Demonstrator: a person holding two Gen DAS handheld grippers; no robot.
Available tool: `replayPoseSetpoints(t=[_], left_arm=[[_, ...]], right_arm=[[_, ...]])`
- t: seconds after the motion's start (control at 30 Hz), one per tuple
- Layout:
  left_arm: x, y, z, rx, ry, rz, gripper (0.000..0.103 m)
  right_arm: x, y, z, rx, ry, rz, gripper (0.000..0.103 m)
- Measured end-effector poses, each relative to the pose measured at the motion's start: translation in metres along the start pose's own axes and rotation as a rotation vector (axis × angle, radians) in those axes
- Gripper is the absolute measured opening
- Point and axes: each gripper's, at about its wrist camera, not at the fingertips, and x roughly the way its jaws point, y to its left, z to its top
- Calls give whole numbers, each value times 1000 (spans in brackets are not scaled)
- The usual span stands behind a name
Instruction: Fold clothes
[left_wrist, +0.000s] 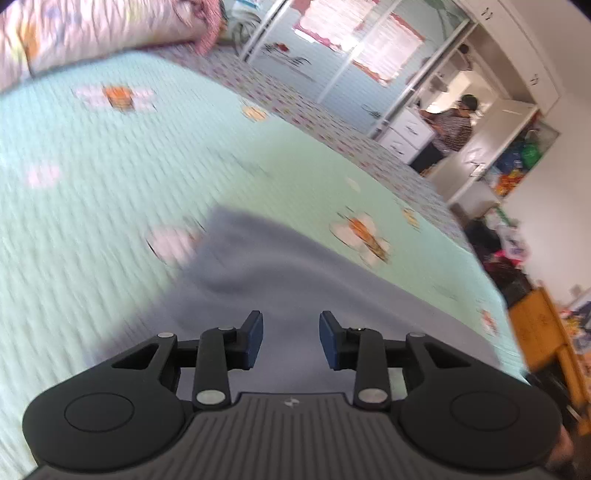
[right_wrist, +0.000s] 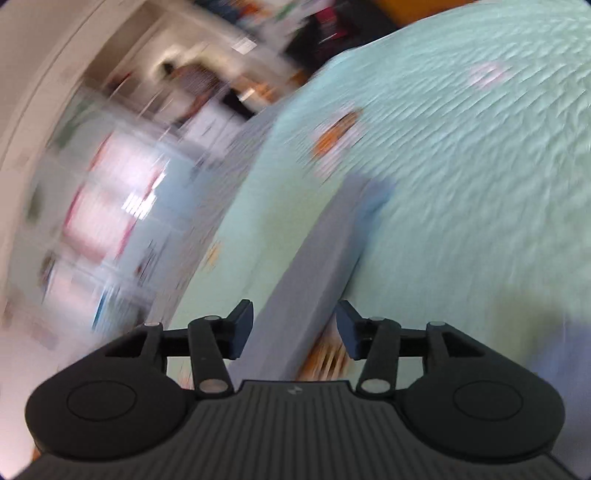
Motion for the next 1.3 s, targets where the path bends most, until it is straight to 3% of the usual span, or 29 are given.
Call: replayPoseSetpoints(t=[0.1, 0.2, 0.3, 0.4, 0.5, 0.53, 0.6, 0.63, 0.8, 0.9, 0.93, 1.07, 1.2, 1.3], left_arm=[[25, 17, 30, -1, 10, 46, 36], [65, 33, 51, -12, 59, 87, 36], [110, 47, 65, -50, 131, 98, 36], [143, 53, 73, -60, 159, 167, 36], [163, 54, 74, -74, 174, 120, 35], [166, 47, 74, -35, 167, 119, 24], [171, 37, 78, 43, 143, 129, 23], [172, 33, 81, 80, 125, 138, 22], [152, 37, 111, 21, -35, 71, 22], [162, 46, 104, 8, 83, 122, 24], [166, 50, 100, 6, 127, 141, 31], [118, 72, 69, -71, 84, 82, 53], [59, 79, 33, -101, 13, 49, 54], [39, 87, 13, -104, 30, 10, 54]], right_arm=[[-27, 11, -37, -46, 53, 58, 52], [-40, 9, -63, 6, 103, 66, 53], [-43, 13, -69, 6, 134, 42, 53], [-49, 18, -71, -9, 158, -6, 53], [-55, 23, -74, -23, 165, -24, 53], [-57, 26, -81, -35, 175, -13, 54], [-52, 38, -95, -87, 236, 29, 54], [-48, 45, -103, -112, 272, 44, 55], [-34, 77, -154, -193, 414, 104, 55], [-27, 97, -181, -230, 474, 171, 55], [-23, 106, -189, -242, 489, 192, 55], [-6, 143, -214, -284, 478, 269, 60], [18, 178, -243, -308, 471, 364, 63], [52, 190, -275, -330, 524, 365, 63]])
